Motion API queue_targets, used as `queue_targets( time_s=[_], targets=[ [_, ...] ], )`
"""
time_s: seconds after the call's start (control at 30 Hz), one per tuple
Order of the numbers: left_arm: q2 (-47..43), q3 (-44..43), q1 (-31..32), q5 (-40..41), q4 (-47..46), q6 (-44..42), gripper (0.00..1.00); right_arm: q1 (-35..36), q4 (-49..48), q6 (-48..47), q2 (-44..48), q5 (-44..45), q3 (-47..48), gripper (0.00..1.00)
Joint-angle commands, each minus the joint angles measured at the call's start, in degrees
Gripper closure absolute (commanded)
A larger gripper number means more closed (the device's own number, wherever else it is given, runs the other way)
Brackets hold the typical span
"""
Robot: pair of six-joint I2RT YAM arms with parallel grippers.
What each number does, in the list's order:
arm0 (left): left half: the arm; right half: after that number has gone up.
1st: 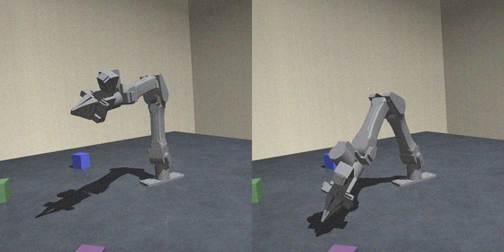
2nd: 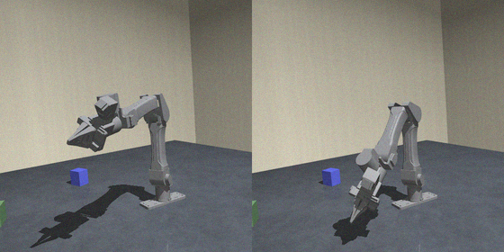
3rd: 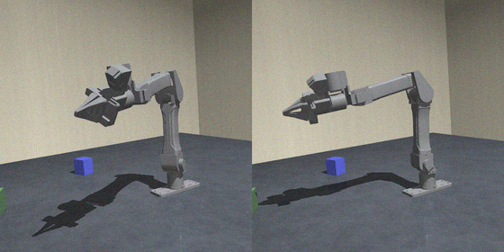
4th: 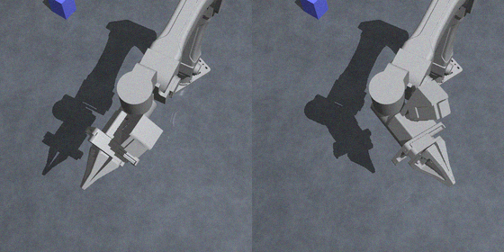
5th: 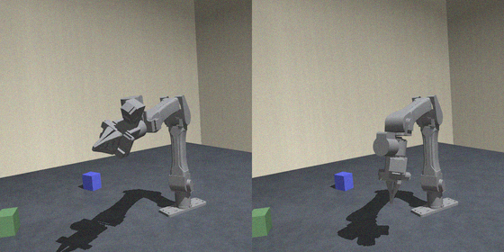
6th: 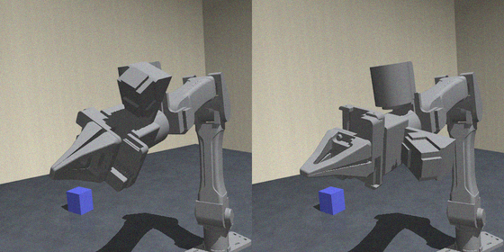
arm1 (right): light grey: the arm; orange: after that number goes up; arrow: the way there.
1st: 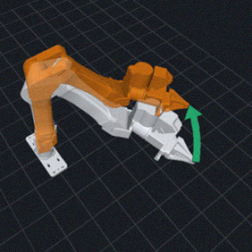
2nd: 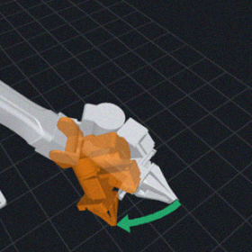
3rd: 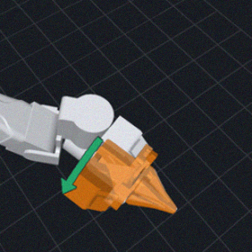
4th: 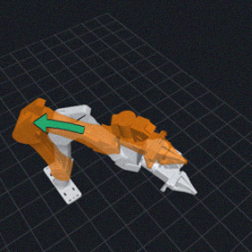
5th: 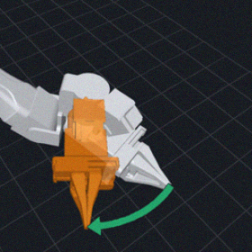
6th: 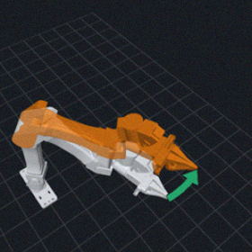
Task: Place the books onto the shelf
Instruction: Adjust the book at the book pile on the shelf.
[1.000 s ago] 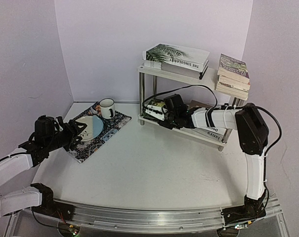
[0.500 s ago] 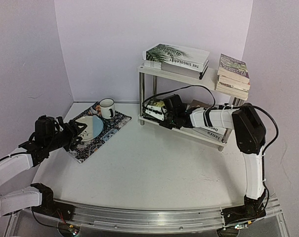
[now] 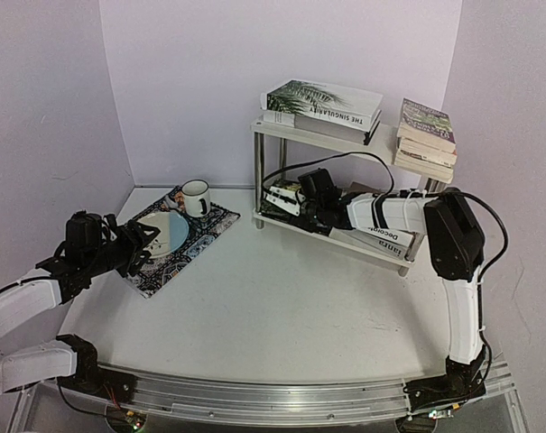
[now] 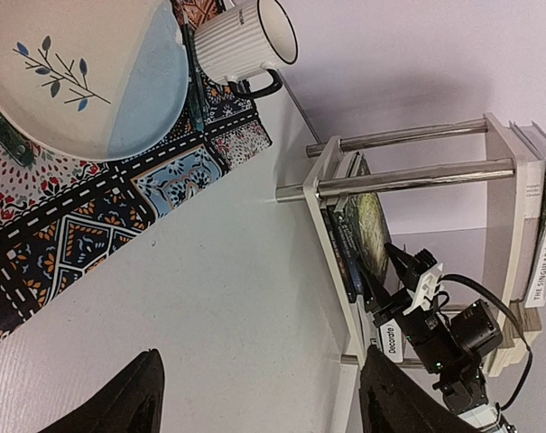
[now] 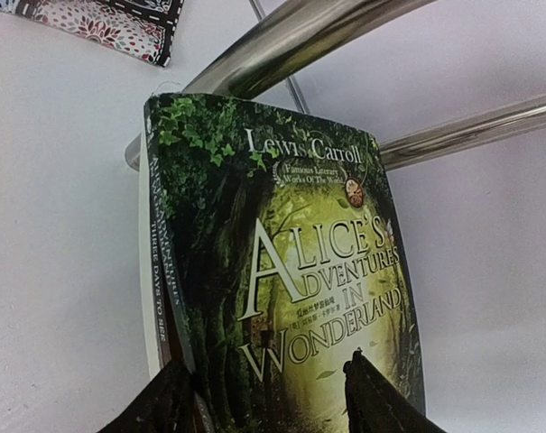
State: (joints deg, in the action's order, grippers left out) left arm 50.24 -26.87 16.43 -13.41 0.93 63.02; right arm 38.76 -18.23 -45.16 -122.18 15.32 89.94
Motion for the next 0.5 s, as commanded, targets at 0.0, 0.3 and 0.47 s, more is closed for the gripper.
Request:
queue_targets(
  time_s=[0.0,0.3,0.47],
  targets=[
    [0.4,-0.5,-0.3,-0.5,-2.8,-0.3,0.25,0.1,0.7,2.4,-1.7,-0.7,4.2,0.41],
    [0.7,-0.6,-0.3,-0.5,-3.0,-0.4,0.25,0.5,1.8,2.6,-4.8,-0.1,8.0,0.41],
    [1.2,-0.6,-0.3,-0.6,-3.2,-0.5,0.25,0.5,1.9,3.0,-5.9,-0.1,9.3,0.41]
  ],
)
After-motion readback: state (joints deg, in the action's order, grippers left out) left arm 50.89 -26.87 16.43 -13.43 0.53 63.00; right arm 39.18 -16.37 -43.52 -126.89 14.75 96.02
